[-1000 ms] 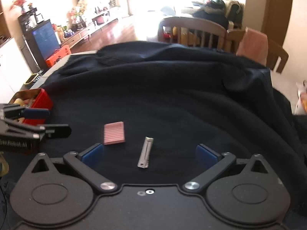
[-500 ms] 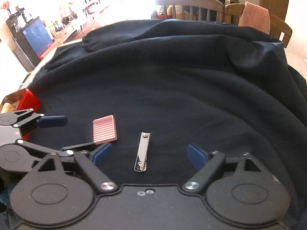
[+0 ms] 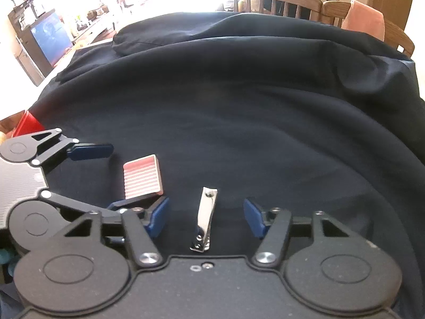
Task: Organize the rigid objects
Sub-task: 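Grasp the pink soap dish with the left gripper while the right gripper grasps the nail clipper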
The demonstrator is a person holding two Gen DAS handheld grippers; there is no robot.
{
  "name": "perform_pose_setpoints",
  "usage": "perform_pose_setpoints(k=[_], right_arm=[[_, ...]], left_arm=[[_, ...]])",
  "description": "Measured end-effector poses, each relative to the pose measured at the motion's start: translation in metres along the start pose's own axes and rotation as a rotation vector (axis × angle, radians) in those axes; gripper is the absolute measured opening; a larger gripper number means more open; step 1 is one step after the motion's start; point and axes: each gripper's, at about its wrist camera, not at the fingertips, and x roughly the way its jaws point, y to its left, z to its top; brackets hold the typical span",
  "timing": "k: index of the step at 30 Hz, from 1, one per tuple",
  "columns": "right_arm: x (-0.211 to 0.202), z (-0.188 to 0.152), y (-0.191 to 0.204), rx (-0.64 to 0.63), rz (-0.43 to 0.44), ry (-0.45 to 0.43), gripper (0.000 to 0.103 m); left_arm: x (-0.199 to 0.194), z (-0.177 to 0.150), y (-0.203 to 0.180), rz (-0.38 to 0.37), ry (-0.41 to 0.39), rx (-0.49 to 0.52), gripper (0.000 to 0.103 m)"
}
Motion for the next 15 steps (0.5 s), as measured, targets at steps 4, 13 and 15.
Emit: perform_pose_setpoints(k=[4,13,15], right_arm=[[-0.001,-0.001,-0.005,0.015,0.007,0.005,0.050],[-0.001,-0.002,-0.012,0.036,0.006,0.000,0.040],[-0.001,-0.002,-0.009,0.025,-0.004,0.001,0.038]], left_arm=[[0.002,0.001,0.002,-0.009,-0.013,0.011,0.077],[-0.002,0.001,-0.005,-0.053,-0.032,0.037,0.046],[-0.003,0.000,-0.008,-0.048,-0.034,0.049,0.042]])
